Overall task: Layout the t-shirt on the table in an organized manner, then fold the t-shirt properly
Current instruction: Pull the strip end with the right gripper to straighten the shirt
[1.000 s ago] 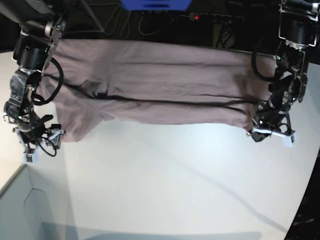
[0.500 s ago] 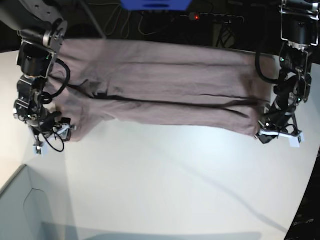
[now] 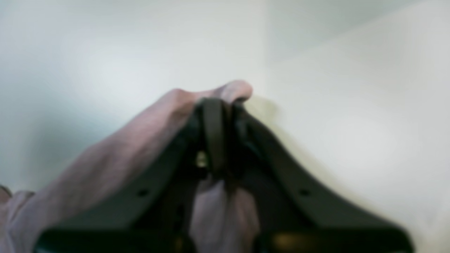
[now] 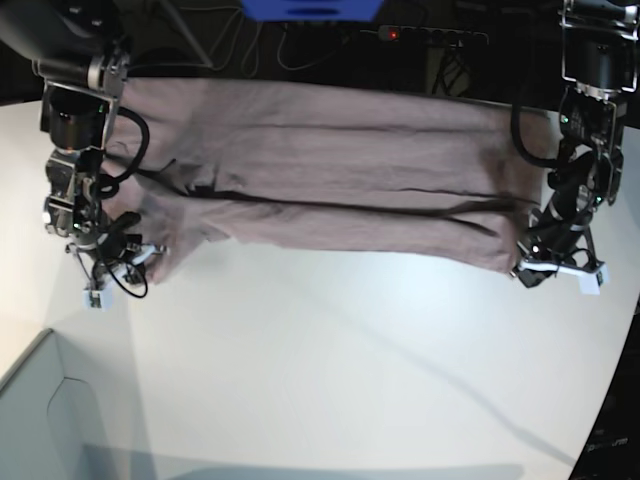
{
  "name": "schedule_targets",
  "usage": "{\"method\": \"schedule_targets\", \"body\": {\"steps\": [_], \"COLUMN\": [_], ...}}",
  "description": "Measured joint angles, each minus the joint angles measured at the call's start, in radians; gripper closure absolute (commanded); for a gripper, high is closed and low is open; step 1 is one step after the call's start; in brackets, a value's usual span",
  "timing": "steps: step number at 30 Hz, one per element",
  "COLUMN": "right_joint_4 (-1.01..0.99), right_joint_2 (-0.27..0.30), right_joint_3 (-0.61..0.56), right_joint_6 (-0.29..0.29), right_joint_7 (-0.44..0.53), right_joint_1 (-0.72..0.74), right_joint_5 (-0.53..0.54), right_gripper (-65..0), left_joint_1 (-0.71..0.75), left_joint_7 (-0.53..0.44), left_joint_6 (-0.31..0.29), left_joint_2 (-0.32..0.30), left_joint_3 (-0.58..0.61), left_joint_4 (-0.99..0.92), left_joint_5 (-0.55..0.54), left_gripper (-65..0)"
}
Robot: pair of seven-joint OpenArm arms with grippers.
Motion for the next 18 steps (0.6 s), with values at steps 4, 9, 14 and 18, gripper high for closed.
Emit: {"method": "schedule_targets", "body": {"steps": [4,9,14,18], "right_joint_4": [0.001,0.101,0.311,0.403], "right_joint_2": [0.000,0.003,0.015,0.011], "right_joint_3": [-0.002,-0.001,0.002,0.000], "right_joint_6": [0.000,0.003,0.002,0.003], "right_joint_7": [0.000,-0.042,-0.047,-0.042], "right_joint_1": [0.000,-0.025,-0.073,-0.086], "right_joint_5": [0.007,-0.006,-0.006,-0.002], "right_gripper": [0.0,0.0,0.0,0.0], "left_joint_1": [0.000,-0.005,-0.040,-0.059], "left_joint_7": [0.000,0.003,-0.004,0.001], "left_joint_6": [0.000,0.000,-0.002,-0.005], "left_joint_2": [0.000,0.000,-0.004,-0.003], "left_joint_3": [0.000,0.001,0.002,0.001], "left_joint_4": [0.000,0.000,0.004,0.005], "left_joint_5": [0.000,0.001,0.003,0.002], "left_gripper": [-0.2,-0.2,-0.1,-0.1]}}
